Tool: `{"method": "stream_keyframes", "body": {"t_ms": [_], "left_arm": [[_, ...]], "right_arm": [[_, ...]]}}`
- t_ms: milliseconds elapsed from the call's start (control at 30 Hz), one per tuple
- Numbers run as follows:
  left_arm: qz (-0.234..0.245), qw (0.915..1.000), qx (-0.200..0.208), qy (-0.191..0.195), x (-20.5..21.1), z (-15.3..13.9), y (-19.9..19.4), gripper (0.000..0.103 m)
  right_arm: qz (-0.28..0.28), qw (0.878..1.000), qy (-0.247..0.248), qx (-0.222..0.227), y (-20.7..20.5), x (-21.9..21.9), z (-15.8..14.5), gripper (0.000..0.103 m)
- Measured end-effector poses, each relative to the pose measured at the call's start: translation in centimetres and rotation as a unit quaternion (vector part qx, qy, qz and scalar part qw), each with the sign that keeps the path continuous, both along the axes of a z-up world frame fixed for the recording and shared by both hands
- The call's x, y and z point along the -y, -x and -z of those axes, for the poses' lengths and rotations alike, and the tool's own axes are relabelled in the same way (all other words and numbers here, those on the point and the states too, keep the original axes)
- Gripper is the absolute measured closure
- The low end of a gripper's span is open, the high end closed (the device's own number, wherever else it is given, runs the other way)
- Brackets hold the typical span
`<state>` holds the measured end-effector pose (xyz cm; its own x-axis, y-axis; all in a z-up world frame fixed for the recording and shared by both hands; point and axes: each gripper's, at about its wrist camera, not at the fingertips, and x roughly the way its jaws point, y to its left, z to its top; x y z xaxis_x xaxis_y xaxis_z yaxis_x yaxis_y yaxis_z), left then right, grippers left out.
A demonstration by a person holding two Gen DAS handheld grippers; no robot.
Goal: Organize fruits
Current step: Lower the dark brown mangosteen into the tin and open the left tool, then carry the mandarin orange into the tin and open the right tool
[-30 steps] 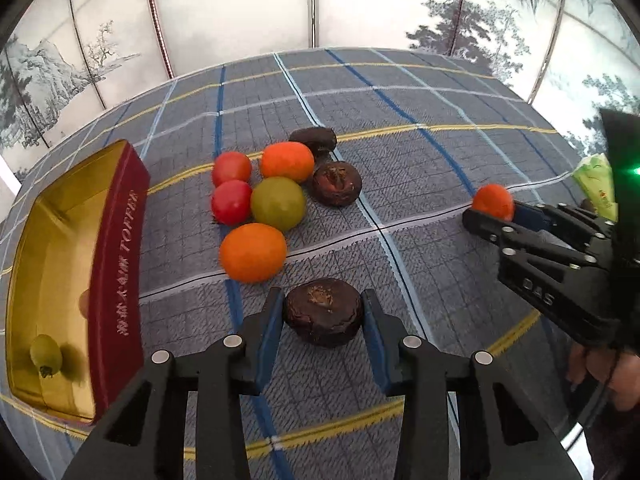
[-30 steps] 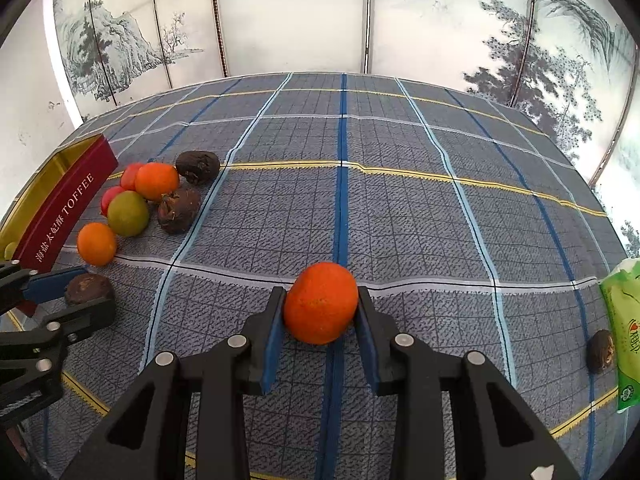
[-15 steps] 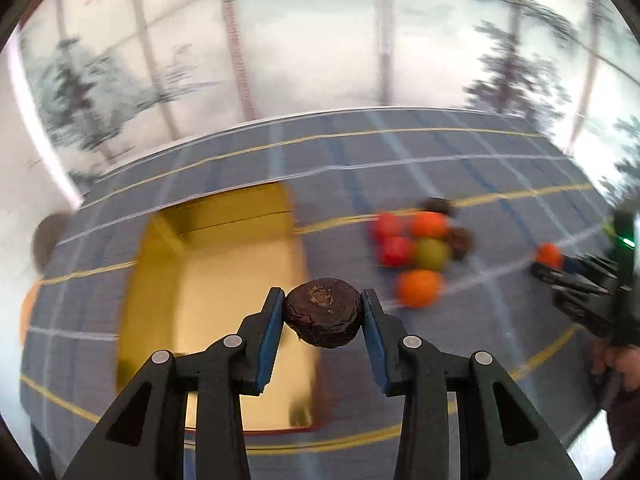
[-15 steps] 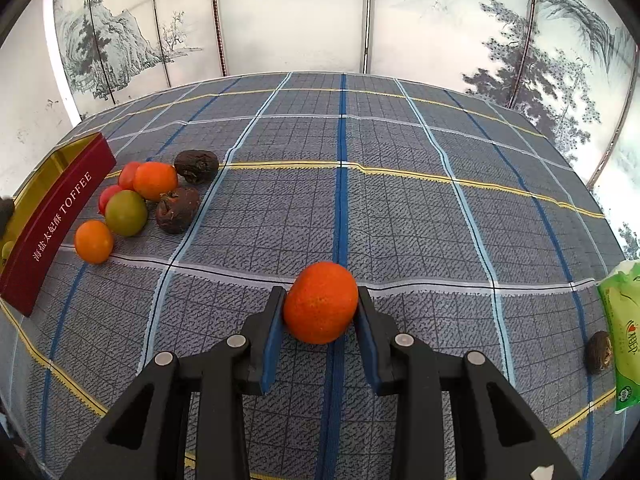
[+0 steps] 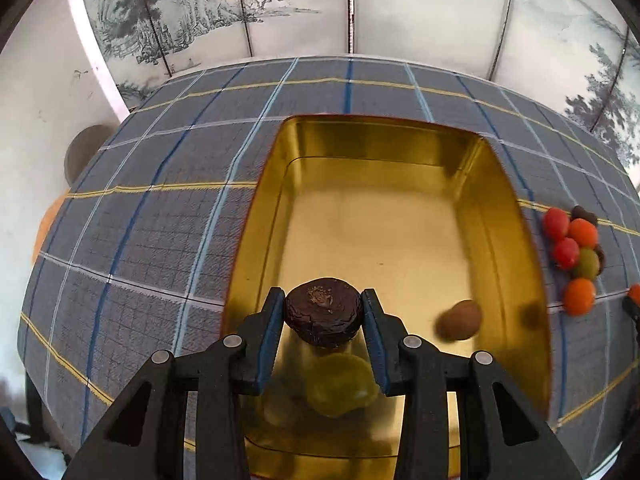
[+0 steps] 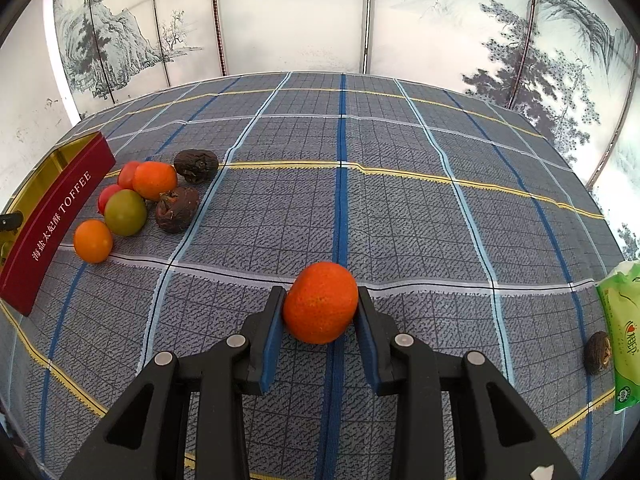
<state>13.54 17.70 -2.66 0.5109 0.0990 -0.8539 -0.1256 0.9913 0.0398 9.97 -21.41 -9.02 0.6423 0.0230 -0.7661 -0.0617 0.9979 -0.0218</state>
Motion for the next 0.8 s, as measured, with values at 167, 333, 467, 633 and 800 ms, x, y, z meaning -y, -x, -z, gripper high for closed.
{"method": "stream_keyframes", "body": {"t_ms": [167, 333, 467, 633, 800], "left_arm": [[0.000, 1.0000, -0.009, 0.002, -0.5, 1.0, 0.0, 0.063], [0.012, 0.9998, -0.004, -0.016, 0.1, 1.1, 0.1, 0.063], [0.020, 0.9997, 0.001, -0.012, 0.3, 1.1, 0.3, 0.061], [0.028, 0.9994, 0.016, -0.011, 0.6, 0.7, 0.8, 0.050], [0.031, 0.9988, 0.036, -0.009, 0.7, -0.5, 1.9, 0.048]], "right_arm": [[0.000, 1.000, 0.002, 0.000, 0.0, 0.0, 0.0, 0.072], [0.006, 1.000, 0.005, -0.001, -0.1, 0.0, -0.1, 0.073], [0.010, 1.000, 0.002, -0.006, -0.1, -0.8, -0.8, 0.073], [-0.023, 1.000, -0.013, 0.010, 0.1, -3.8, -3.2, 0.073], [-0.095, 0.995, -0.025, 0.023, 0.2, -9.8, -5.3, 0.073]]}}
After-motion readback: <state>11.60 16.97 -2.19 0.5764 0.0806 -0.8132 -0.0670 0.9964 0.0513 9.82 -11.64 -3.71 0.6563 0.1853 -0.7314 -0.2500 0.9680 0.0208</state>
